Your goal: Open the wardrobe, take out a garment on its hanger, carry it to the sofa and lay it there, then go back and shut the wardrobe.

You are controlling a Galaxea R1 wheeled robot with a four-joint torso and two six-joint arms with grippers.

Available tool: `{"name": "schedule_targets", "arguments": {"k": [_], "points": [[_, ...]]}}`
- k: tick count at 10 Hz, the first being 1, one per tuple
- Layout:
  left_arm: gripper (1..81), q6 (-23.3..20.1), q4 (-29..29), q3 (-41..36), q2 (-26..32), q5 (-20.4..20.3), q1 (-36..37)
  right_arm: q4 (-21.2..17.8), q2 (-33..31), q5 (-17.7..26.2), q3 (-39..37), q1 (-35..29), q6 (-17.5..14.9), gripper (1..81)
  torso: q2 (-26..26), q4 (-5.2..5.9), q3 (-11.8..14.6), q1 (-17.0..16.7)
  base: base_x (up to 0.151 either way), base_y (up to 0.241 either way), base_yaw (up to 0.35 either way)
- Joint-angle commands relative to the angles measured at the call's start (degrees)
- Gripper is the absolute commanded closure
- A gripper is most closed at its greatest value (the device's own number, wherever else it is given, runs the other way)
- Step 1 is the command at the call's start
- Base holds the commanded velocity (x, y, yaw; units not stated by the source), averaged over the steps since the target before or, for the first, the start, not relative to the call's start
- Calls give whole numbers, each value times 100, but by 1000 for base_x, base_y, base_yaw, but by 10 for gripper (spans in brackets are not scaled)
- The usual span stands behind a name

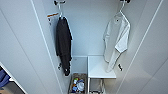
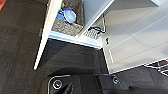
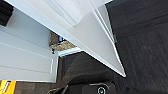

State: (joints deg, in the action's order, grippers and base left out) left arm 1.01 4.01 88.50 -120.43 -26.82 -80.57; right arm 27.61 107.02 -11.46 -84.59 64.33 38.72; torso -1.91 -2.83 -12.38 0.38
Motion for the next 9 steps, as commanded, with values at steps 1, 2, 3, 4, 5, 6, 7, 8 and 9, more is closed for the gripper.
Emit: {"name": "schedule_targets", "arguments": {"k": [1,2,3,4,5,6,7,8,9], "points": [[10,102,30,1727,-1427,613,-482,-178,1901,-32,-1864,1376,137,10,0,0,0,0,0,0,0],[10,75,38,2153,-1801,871,-482,-142,2139,-23,-2076,1482,128,10,0,0,0,0,0,0,0],[10,66,47,2704,-2220,1055,-491,-142,2439,-14,-2366,1605,127,10,0,0,0,-2,0,0,0],[10,66,56,3414,-2711,1152,-535,-134,2833,-14,-2830,1762,127,10,0,0,0,-2,0,0,0],[10,66,82,3894,-3023,1205,-561,-98,3126,-14,-3177,1903,127,10,0,0,2,-4,0,0,0],[10,57,117,4514,-3441,1362,-579,-11,3545,-14,-3700,2027,127,10,-2,0,2,-6,0,0,0],[10,66,117,4940,-3717,1495,-587,51,3812,-14,-4047,2132,127,10,-5,0,5,-9,0,0,0],[10,66,117,5333,-3978,1609,-605,173,4065,-14,-4352,2212,127,10,-7,0,7,-9,0,0,0],[10,66,126,5564,-4156,1724,-605,376,4313,-14,-4644,2299,127,10,-9,0,7,-11,0,0,0]]}}
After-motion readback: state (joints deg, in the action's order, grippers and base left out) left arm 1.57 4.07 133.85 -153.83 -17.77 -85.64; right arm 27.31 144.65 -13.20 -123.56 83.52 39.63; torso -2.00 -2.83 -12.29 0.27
